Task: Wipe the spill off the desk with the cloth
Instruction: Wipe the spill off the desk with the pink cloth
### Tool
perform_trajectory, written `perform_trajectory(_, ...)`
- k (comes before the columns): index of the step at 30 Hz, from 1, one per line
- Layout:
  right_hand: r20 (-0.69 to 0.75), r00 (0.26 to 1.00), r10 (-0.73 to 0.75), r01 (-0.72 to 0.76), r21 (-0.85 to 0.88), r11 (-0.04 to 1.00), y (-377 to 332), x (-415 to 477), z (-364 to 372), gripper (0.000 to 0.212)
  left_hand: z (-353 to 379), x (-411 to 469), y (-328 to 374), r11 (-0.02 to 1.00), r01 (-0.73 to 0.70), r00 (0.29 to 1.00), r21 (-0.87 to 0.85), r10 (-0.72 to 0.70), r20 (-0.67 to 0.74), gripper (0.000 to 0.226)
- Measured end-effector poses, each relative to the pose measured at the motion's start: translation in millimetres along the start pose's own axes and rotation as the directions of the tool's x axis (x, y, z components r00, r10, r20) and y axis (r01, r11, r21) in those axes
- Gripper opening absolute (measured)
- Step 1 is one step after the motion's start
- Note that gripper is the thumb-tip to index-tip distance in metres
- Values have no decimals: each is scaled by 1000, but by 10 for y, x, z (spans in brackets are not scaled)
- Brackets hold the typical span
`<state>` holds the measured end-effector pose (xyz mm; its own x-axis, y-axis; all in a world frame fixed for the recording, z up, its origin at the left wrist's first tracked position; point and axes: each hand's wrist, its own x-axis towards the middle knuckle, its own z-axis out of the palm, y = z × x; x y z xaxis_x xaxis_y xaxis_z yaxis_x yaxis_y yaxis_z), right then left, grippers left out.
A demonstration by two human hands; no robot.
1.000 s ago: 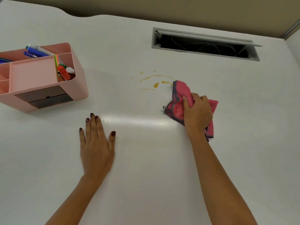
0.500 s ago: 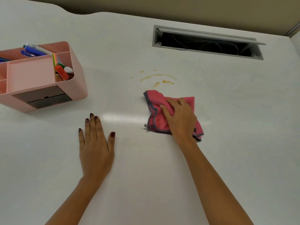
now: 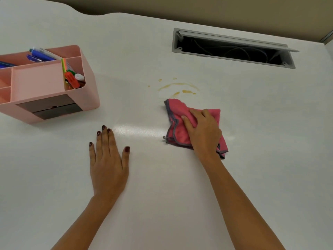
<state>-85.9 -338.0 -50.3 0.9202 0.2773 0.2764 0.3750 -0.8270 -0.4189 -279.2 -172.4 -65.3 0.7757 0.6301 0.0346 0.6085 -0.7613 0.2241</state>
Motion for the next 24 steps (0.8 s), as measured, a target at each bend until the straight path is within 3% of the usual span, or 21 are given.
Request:
perform_trajectory(6, -110, 957, 270, -279, -79, 957, 229, 426, -8, 40, 19, -8, -16, 1000, 7, 1000, -18, -8, -23, 62)
perform_trajectory(11, -154, 907, 391, -410, -121, 904, 201, 899, 131, 38, 20, -4, -8, 1000, 10, 1000, -4, -10, -22, 63)
perform_trajectory(15, -108, 925, 365, -375, -91, 923, 39, 1143, 238, 39, 13, -5, -10, 1000, 13, 1000, 0, -13, -18, 63)
perform_trajectory(20, 8, 993, 121, -120, -64, 991, -144, 1011, 304, 39, 13, -8, -14, 1000, 13, 1000, 0, -13, -16, 64)
perform_trajectory(24, -36, 997, 68, -70, -55, 996, -1, 783, 260, 38, 14, -6, -15, 1000, 13, 1000, -16, -13, -14, 63)
